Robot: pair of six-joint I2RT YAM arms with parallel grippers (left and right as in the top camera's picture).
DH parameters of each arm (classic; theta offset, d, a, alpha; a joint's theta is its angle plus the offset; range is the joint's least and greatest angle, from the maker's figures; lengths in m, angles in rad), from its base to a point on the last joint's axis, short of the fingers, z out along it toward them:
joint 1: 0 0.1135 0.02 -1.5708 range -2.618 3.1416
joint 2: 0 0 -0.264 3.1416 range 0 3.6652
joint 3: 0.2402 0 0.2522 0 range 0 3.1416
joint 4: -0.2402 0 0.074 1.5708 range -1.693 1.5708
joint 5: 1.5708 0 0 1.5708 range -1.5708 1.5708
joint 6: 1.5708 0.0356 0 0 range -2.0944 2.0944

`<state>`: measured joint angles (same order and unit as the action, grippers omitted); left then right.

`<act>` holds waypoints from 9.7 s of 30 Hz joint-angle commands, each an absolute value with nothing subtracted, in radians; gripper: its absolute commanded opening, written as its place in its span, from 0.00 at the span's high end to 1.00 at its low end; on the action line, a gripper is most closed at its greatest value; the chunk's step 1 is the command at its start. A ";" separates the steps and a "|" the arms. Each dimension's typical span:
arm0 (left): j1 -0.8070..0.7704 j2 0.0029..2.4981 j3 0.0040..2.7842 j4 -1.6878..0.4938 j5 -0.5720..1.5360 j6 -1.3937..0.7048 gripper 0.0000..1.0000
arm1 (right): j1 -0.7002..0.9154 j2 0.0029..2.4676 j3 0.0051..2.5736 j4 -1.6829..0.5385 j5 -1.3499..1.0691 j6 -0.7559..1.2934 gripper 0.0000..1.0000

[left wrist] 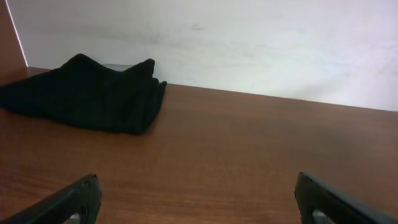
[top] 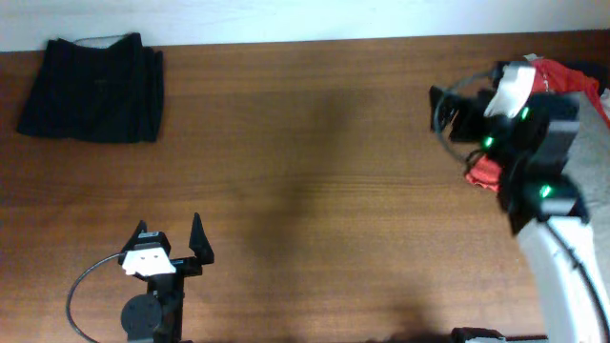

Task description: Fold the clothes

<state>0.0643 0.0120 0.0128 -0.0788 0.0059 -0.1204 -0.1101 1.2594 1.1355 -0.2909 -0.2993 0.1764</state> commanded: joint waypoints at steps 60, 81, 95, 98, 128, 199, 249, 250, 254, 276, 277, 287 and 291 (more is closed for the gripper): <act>0.068 0.006 0.009 -0.083 0.003 -0.115 0.01 | -0.249 2.168 1.843 -0.706 0.483 0.096 0.96; 0.068 0.006 0.009 -0.083 0.003 -0.115 0.01 | 0.337 1.906 1.844 -0.588 0.054 0.232 0.96; 0.068 0.006 0.009 -0.083 0.003 -0.115 0.01 | 0.692 2.118 1.848 -0.339 -0.339 0.353 0.96; 0.068 0.006 0.009 -0.083 0.003 -0.115 0.01 | 0.703 2.114 1.852 -0.331 -0.446 0.397 0.96; 0.068 0.006 0.009 -0.083 0.003 -0.115 0.01 | -0.130 2.090 1.834 -1.053 -0.238 0.367 0.18; 0.068 0.006 0.009 -0.083 0.003 -0.115 0.01 | -0.191 2.056 1.740 -1.243 -0.135 0.161 0.01; 0.068 0.006 0.009 -0.083 0.003 -0.115 0.01 | -0.113 2.066 1.525 -0.915 -0.131 0.221 0.70; 0.068 0.006 0.009 -0.083 0.003 -0.115 0.01 | -0.110 2.066 1.526 -0.909 -0.130 0.221 0.64; 0.068 0.006 0.009 -0.083 0.003 -0.115 0.01 | -0.136 2.065 1.589 -0.970 -0.112 0.253 0.06; 0.068 0.006 0.009 -0.083 0.003 -0.115 0.01 | -0.120 2.067 1.468 -1.053 0.040 0.245 0.79; 0.068 0.006 0.009 -0.083 0.003 -0.115 0.01 | -0.120 2.067 1.462 -1.050 0.086 0.248 0.75; 0.068 0.006 0.009 -0.083 0.003 -0.115 0.01 | -0.176 2.067 1.460 -1.039 0.136 0.245 0.60; 0.068 0.006 0.009 -0.083 0.003 -0.115 0.01 | -0.184 2.051 1.498 -1.095 0.136 0.324 0.75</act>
<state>0.0643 0.0109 0.0128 -0.0788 0.0029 -0.1204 -0.1783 2.0678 1.4677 -1.0557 0.1074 0.2714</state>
